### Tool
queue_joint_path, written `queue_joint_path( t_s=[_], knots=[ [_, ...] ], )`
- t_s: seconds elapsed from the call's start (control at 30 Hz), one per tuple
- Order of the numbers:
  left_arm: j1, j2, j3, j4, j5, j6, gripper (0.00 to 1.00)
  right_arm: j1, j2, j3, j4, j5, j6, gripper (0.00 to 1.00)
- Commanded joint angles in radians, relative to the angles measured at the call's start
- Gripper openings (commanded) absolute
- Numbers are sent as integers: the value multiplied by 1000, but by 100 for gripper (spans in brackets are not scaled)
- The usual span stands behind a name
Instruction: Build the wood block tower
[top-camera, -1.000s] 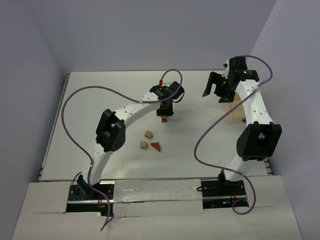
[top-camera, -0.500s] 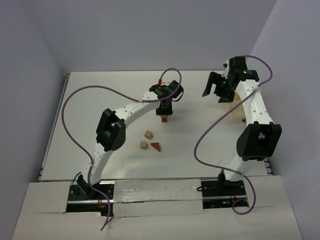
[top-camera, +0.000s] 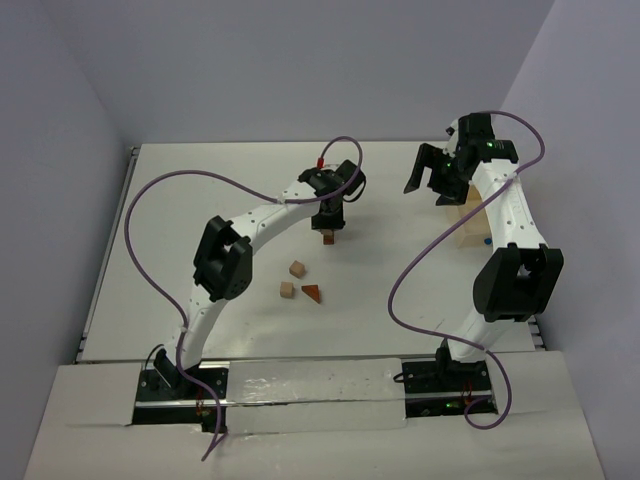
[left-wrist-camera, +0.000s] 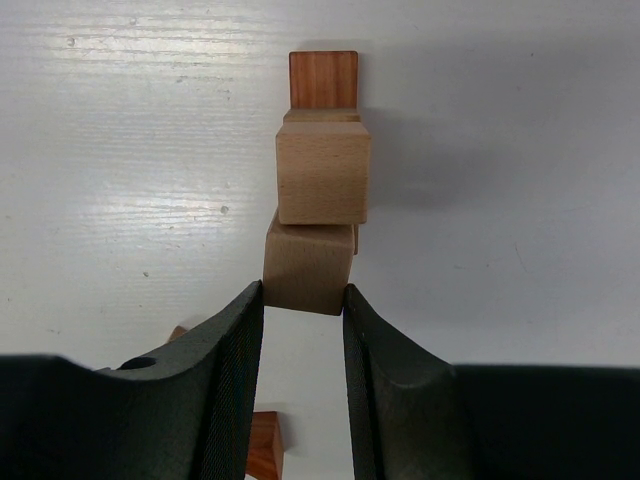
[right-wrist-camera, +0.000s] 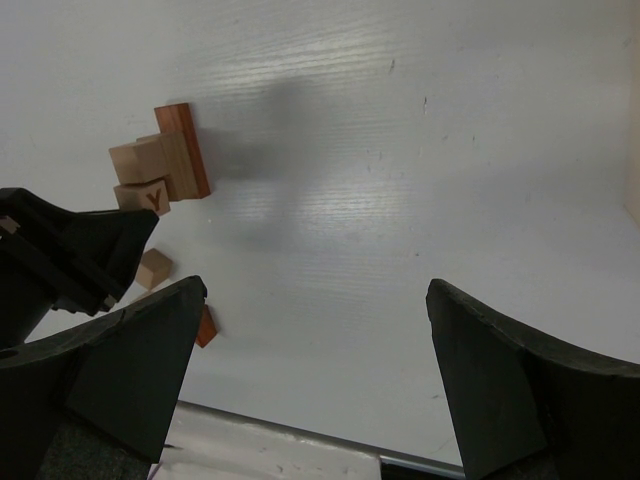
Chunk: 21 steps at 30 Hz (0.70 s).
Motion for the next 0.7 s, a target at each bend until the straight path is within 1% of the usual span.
queue_joint_path(
  t_s=[0.0, 0.17, 0.27, 0.3, 0.33, 0.53, 0.6, 0.63, 0.67],
  knots=[
    [1, 12, 53, 24, 23, 18, 14, 1, -37, -3, 40, -11, 4, 100],
    [1, 16, 56, 27, 29, 21, 15, 1, -35, -1, 41, -14, 4, 100],
    [1, 15, 55, 29, 31, 22, 17, 1, -37, -1, 40, -14, 4, 100],
    [1, 15, 56, 27, 30, 23, 21, 1, -37, -2, 40, -13, 3, 100],
    [2, 15, 57, 27, 30, 24, 22, 1, -37, -3, 40, -12, 3, 100],
    [6, 18, 55, 30, 34, 26, 23, 1, -37, -3, 40, -14, 1, 100],
    [6, 17, 57, 32, 41, 30, 28, 3, -35, -3, 40, -14, 3, 100],
    [6, 14, 55, 33, 44, 31, 35, 2, -35, -3, 40, -14, 3, 100],
    [6, 12, 55, 35, 51, 33, 39, 1, -34, -2, 40, -14, 3, 100]
  ],
)
